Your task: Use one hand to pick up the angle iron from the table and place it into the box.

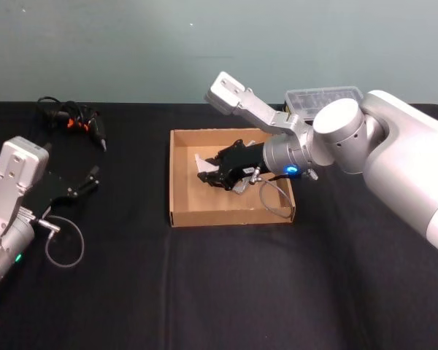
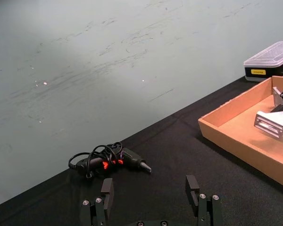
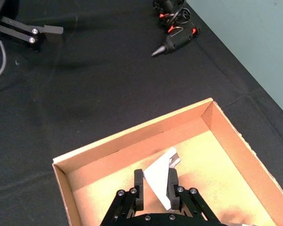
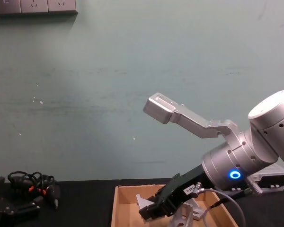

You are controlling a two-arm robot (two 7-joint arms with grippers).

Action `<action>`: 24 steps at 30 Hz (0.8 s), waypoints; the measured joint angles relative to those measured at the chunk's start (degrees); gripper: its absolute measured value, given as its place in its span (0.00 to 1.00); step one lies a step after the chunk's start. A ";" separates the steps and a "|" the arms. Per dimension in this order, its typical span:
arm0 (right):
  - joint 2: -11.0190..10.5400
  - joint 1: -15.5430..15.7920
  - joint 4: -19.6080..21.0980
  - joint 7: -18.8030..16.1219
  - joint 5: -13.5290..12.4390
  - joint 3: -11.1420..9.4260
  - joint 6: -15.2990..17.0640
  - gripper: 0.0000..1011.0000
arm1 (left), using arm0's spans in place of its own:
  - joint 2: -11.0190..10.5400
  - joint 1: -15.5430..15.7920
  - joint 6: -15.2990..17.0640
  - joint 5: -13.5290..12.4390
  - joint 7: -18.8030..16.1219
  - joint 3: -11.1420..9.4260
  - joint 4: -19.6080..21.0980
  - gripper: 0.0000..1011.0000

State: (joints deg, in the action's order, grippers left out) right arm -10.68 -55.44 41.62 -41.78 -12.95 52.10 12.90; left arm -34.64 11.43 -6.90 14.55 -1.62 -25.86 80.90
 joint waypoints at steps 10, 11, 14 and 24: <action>0.41 -0.03 0.04 0.98 1.62 0.23 0.23 0.29 | 0.00 0.00 0.00 0.00 0.00 0.00 0.00 0.99; 0.39 -0.03 0.04 0.98 1.60 0.23 0.23 0.29 | 0.00 0.00 0.00 0.00 0.00 0.00 0.00 0.99; 0.36 -0.03 0.04 0.94 1.52 0.23 0.25 0.31 | 0.00 0.00 0.00 0.00 0.00 0.00 0.00 0.99; 0.29 -0.01 0.09 0.81 1.27 0.19 0.28 0.61 | 0.00 0.00 0.00 0.00 0.00 0.00 0.00 0.99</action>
State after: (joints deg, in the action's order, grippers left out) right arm -10.38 -55.44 41.70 -40.96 -11.69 52.29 13.18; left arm -34.65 11.43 -6.90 14.55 -1.62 -25.86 80.90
